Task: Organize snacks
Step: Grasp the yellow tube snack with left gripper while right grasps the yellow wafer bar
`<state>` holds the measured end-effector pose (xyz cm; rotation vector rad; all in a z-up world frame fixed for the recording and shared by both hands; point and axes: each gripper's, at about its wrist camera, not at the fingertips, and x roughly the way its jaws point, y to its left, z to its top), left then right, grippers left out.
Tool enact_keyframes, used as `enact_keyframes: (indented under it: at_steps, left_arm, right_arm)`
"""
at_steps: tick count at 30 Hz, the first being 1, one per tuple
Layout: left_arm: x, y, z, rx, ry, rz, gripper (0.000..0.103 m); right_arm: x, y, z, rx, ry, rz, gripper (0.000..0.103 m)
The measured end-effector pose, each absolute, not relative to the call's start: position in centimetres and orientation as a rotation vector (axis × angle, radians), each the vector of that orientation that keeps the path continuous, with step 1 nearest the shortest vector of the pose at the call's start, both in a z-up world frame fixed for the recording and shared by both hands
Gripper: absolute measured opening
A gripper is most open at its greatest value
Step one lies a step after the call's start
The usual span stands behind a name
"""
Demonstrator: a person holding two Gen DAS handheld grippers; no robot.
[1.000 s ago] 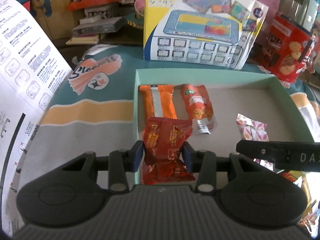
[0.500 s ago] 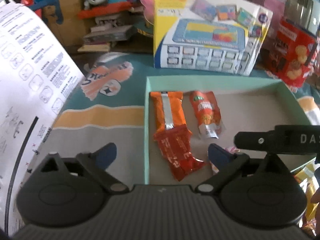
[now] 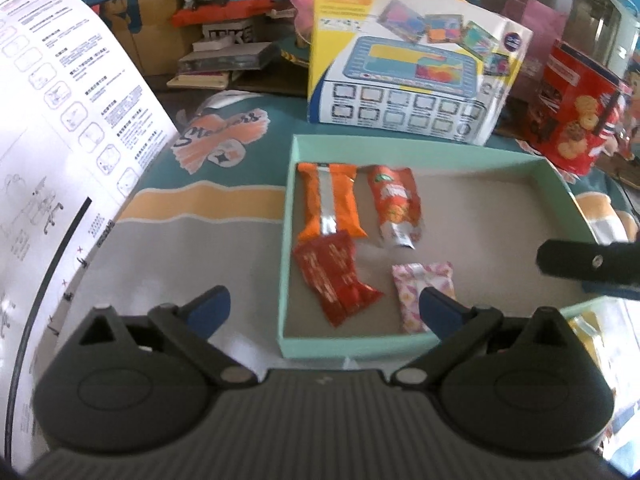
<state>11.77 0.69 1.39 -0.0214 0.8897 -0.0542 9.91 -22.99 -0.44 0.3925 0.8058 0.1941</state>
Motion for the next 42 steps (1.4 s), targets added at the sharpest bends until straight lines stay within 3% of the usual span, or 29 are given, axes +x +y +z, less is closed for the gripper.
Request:
enact_keyframes:
  at_steps: [9, 25, 31, 33, 36, 42]
  left_arm:
    - [8.0, -3.3, 0.6, 0.016, 0.937, -0.139, 0.103]
    - [5.1, -14.2, -3.6, 0.128, 1.035, -0.312, 0.102]
    - [5.3, -17.1, -4.9, 0.174, 1.039, -0.322, 0.074]
    - [5.3, -17.7, -5.2, 0.184, 1.048, -0.341, 0.045]
    - [5.1, -18.1, -5.4, 0.214, 1.043, -0.36, 0.019]
    - [5.4, -16.2, -4.0, 0.205, 1.024, -0.396, 0.014]
  right_arm:
    - [5.1, -27.4, -0.6, 0.436, 0.785, 0.143, 0.103]
    - [-3.0, -35.8, -6.2, 0.557, 0.827, 0.0, 0.103]
    - [-4.4, -38.0, -8.1, 0.6, 0.831, -0.048, 0.099]
    - [-4.3, -38.4, -8.2, 0.597, 0.823, -0.054, 0.096]
    - [-3.6, -38.1, -8.3, 0.575, 0.813, -0.042, 0.085]
    - [-0.7, -35.2, -7.5, 0.434, 0.806, 0.001, 0.082]
